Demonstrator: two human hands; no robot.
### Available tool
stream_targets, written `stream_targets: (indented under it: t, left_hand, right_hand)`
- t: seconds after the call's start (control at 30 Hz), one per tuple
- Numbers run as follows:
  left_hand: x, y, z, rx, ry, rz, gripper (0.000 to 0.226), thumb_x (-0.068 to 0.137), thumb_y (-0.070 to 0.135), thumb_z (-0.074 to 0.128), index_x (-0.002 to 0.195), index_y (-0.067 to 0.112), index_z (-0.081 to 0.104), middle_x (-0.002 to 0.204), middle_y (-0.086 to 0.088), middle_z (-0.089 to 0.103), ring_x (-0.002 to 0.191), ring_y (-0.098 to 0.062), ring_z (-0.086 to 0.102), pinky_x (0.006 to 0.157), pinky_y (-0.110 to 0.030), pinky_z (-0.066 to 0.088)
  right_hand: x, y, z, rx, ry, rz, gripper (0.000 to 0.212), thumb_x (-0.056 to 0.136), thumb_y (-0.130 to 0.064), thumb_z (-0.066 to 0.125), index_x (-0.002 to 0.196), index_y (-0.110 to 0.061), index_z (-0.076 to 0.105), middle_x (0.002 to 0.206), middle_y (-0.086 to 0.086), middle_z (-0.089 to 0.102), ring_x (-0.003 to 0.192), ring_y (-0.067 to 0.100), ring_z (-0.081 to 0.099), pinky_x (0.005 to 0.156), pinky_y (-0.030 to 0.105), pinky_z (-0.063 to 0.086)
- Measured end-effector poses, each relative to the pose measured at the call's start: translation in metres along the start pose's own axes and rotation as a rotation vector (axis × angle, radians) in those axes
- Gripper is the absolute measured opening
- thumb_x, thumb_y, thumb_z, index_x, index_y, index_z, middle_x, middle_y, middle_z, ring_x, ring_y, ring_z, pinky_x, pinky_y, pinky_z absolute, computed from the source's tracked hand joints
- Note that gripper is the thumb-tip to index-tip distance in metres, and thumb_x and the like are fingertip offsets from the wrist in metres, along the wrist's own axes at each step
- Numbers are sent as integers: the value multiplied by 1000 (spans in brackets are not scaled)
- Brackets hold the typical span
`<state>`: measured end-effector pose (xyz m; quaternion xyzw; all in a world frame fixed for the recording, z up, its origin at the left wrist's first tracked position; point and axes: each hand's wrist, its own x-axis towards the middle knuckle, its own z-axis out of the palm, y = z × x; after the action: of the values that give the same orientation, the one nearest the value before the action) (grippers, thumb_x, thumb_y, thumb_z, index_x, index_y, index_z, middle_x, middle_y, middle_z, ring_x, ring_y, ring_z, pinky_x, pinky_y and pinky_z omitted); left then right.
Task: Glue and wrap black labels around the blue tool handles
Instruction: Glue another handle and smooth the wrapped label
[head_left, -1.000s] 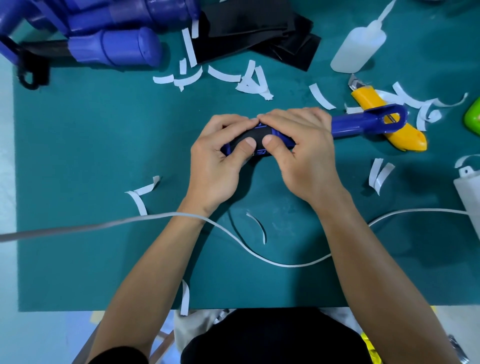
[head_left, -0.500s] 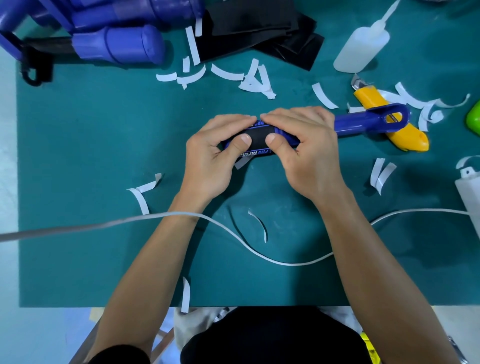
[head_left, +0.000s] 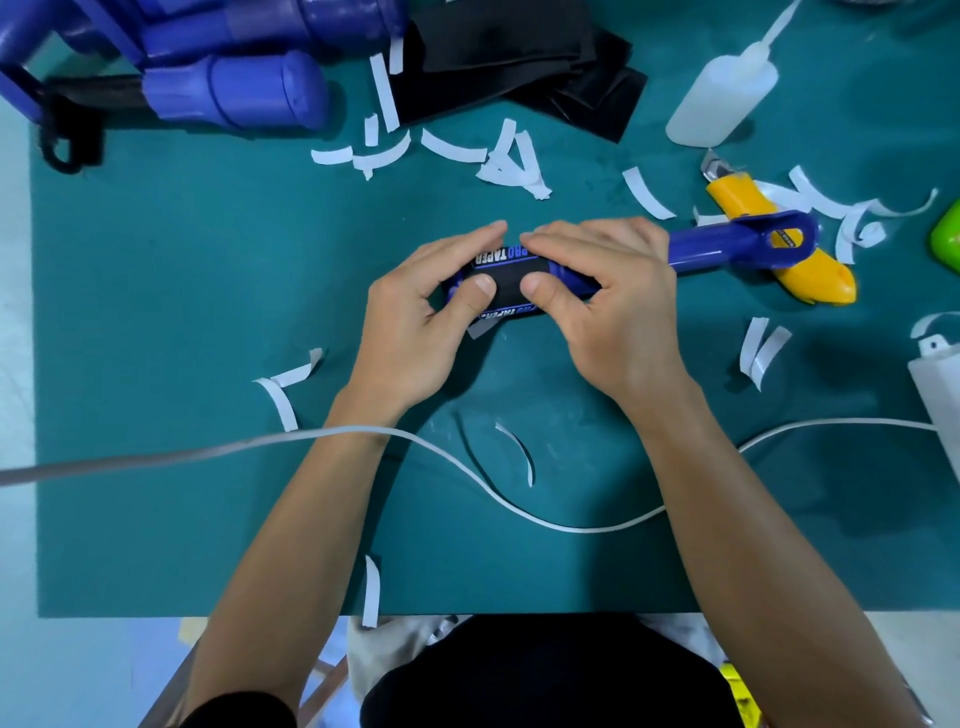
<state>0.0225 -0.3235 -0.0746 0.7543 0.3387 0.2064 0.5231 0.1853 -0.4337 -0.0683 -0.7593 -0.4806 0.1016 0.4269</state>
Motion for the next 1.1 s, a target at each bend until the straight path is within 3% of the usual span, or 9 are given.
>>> stream_targets:
  t: [0.13, 0.27, 0.37, 0.5, 0.6, 0.7, 0.83, 0.97, 1.1]
  left_hand:
    - [1, -5, -2, 171, -103, 45, 80, 71, 18, 89, 144, 29, 59, 145, 14, 57, 140, -6, 49, 116, -21, 37]
    - [2, -9, 3, 194, -45, 91, 69, 74, 5, 87, 137, 20, 65, 132, 8, 63, 123, -4, 58, 106, -18, 41]
    - [4, -11, 1, 192, -31, 108, 65, 75, 2, 86, 135, 16, 66, 130, 7, 64, 121, -5, 60, 106, -22, 44]
    - [9, -13, 1, 198, -24, 121, 60, 79, 6, 89, 134, 15, 67, 128, 7, 65, 118, -7, 62, 105, -22, 46]
    - [11, -14, -1, 199, -32, 126, 59, 80, 11, 90, 134, 18, 67, 128, 7, 65, 118, -7, 62, 104, -19, 44]
    - [13, -16, -2, 195, -56, 123, 60, 81, 12, 90, 136, 20, 66, 129, 9, 64, 119, -9, 62, 103, -17, 43]
    - [13, -16, -3, 196, -78, 130, 60, 82, 12, 89, 136, 21, 65, 130, 11, 63, 119, -10, 61, 104, -19, 43]
    - [14, -16, -5, 199, -80, 136, 58, 82, 14, 89, 135, 21, 66, 129, 10, 64, 117, -9, 62, 102, -19, 43]
    - [15, -17, -5, 193, -83, 143, 58, 82, 13, 89, 135, 18, 66, 128, 7, 65, 117, -10, 62, 102, -22, 45]
  right_hand:
    - [-1, -3, 0, 5, -23, 39, 23, 89, -19, 77, 111, -16, 80, 114, -8, 76, 105, 9, 53, 103, 28, 29]
    - [0, -6, -5, 7, -77, 74, 26, 101, -30, 60, 116, -19, 79, 121, -8, 74, 112, 9, 55, 108, 27, 27]
    - [-3, -9, -13, 52, -70, 101, 53, 111, -45, 34, 130, -15, 73, 139, -1, 66, 128, 8, 52, 116, 30, 28]
    - [6, -9, -32, 92, 298, 119, 34, 105, -18, 51, 129, -3, 70, 133, 8, 67, 128, 22, 58, 112, 43, 43]
    - [32, 0, -58, -28, 482, 279, 45, 91, -12, 62, 136, -8, 64, 131, -1, 62, 124, 4, 56, 108, 21, 41]
    - [66, 13, -88, -186, 271, 463, 73, 80, -25, 61, 152, -26, 48, 143, -4, 60, 134, 6, 54, 112, 23, 40]
    - [100, 27, -115, -421, -88, 578, 82, 70, -37, 78, 144, -28, 46, 137, 6, 62, 122, 30, 59, 94, 44, 49]
    - [125, 32, -111, -473, -296, 581, 62, 64, -39, 86, 119, -21, 64, 121, 6, 68, 106, 30, 62, 85, 42, 51]
    - [131, 37, -104, -432, -271, 578, 42, 76, -39, 77, 107, -13, 68, 106, 12, 69, 100, 35, 65, 84, 45, 54]
